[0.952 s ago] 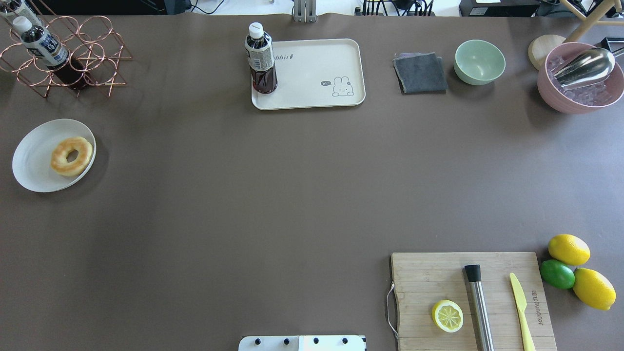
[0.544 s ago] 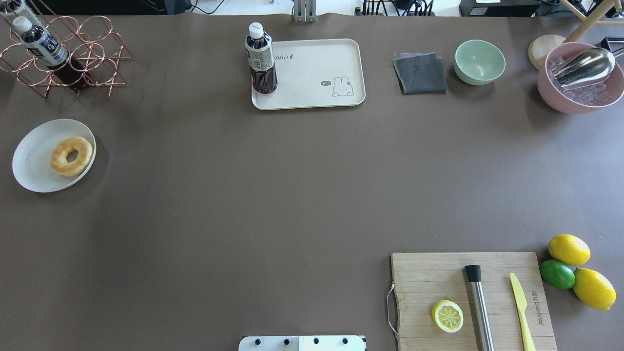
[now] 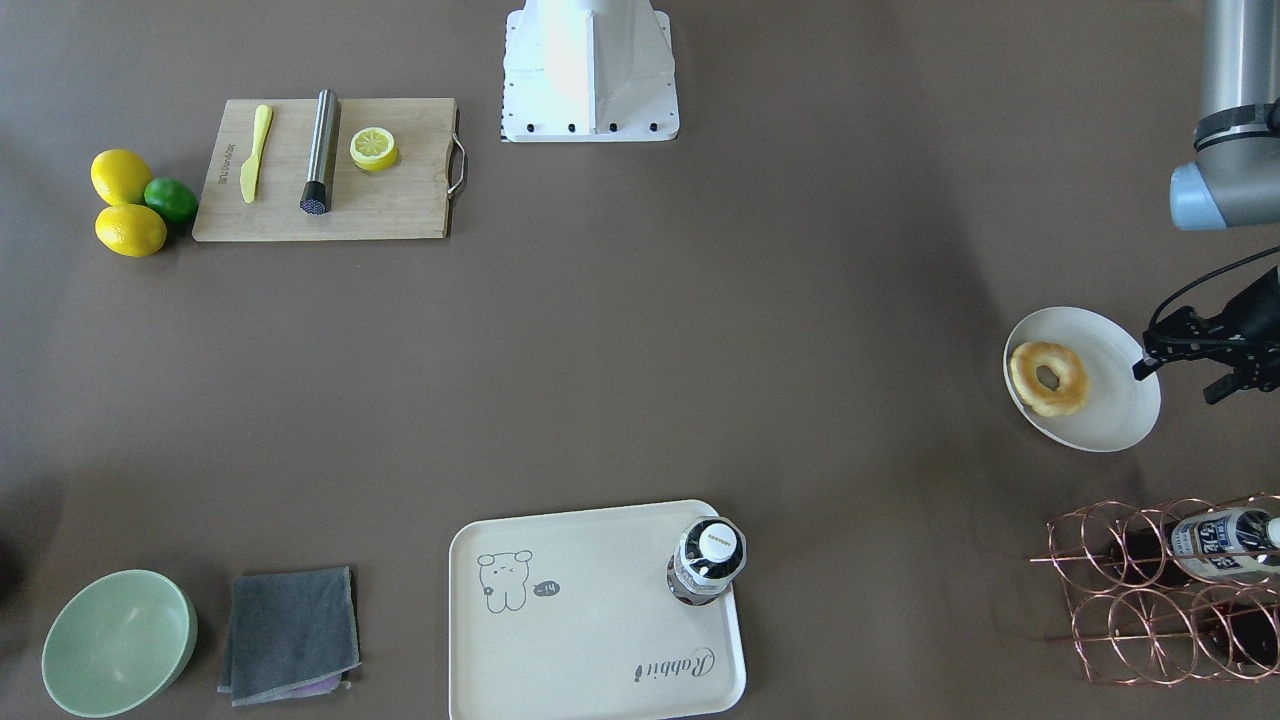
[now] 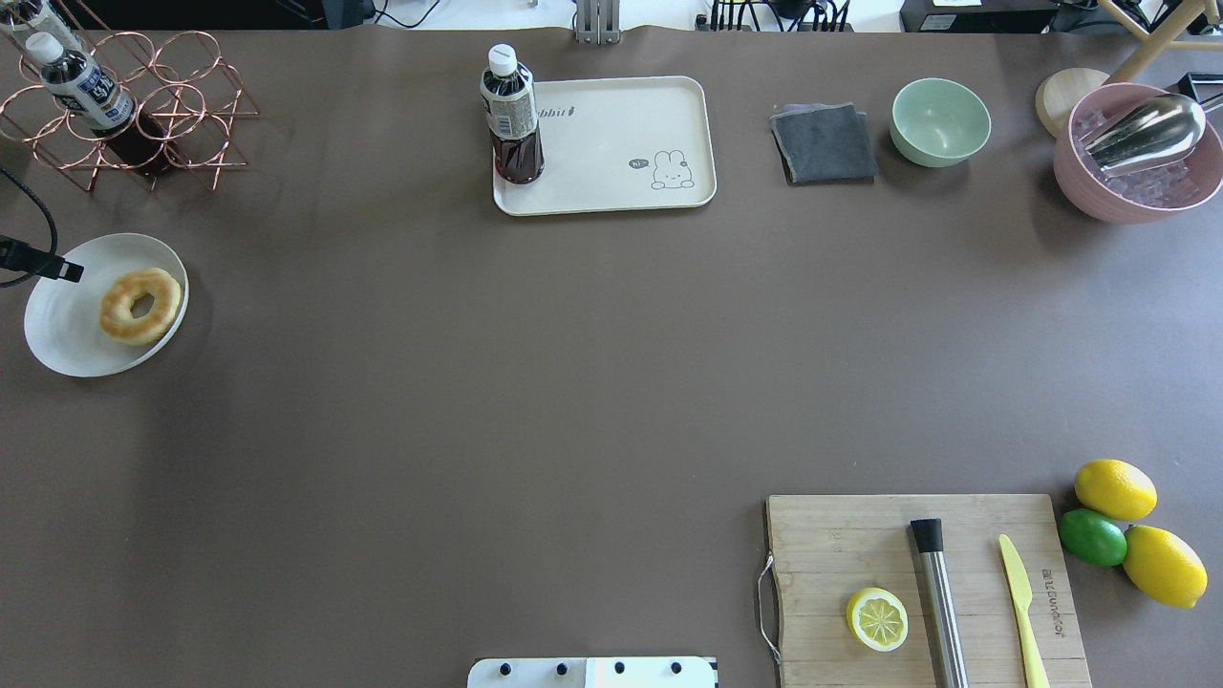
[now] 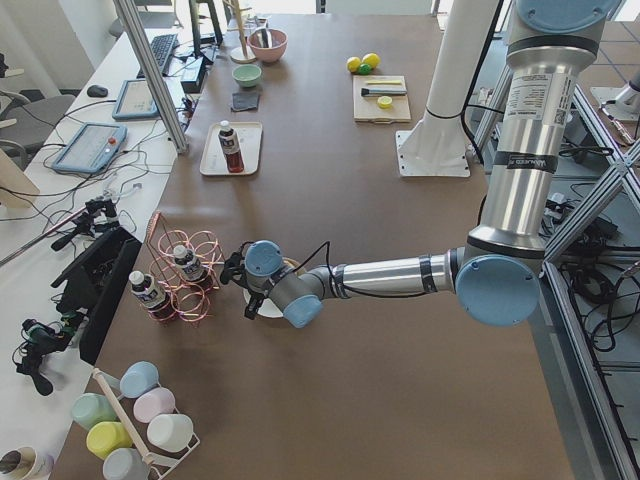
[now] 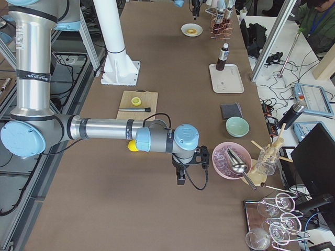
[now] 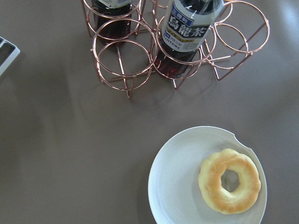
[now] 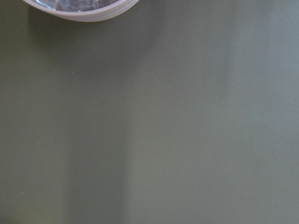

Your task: Place donut on tray

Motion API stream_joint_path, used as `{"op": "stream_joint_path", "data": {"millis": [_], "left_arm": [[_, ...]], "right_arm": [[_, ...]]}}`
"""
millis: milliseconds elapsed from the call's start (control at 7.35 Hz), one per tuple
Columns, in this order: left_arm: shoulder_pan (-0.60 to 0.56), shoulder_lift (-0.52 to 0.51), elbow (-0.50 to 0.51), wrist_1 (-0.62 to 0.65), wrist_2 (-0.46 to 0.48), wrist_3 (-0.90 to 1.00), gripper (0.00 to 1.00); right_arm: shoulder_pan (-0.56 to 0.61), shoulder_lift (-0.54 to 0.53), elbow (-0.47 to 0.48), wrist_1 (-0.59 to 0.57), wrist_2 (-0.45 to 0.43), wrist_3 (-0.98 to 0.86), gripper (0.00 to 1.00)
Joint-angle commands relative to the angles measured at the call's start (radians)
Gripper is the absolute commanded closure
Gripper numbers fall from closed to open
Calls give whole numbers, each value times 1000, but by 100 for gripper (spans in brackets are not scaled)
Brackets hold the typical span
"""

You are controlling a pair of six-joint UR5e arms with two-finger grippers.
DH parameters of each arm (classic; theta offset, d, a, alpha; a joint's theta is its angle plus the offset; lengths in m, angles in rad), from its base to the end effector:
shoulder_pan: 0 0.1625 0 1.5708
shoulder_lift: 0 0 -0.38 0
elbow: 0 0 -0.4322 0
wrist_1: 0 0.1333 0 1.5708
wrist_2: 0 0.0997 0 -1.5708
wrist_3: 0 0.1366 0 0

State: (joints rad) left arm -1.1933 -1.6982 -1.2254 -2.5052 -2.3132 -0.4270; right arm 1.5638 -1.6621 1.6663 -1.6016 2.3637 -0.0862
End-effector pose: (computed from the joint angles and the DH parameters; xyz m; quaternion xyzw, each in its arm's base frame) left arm 0.1873 -0.5836 0.6433 0.1676 0.4405 0.1055 0.8756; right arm 0.0325 -0.4949 0.6376 0.0030 -0.3863 -0.0378 0.9216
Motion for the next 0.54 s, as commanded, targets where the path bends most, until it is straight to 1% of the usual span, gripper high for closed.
{"op": "stream_joint_path", "data": {"millis": [0, 136, 272, 408], "left_arm": [[-8, -11, 40, -41, -37, -27, 3], [-31, -9, 41, -24, -63, -21, 3], [-52, -11, 49, -11, -63, 2, 3], [-57, -8, 53, 37, -55, 63, 3]], "right_arm": [[-2, 4, 0, 2, 2, -1, 0], [-2, 4, 0, 2, 2, -1, 0], [-2, 5, 0, 2, 3, -1, 0], [-2, 4, 0, 0, 3, -1, 0]]}}
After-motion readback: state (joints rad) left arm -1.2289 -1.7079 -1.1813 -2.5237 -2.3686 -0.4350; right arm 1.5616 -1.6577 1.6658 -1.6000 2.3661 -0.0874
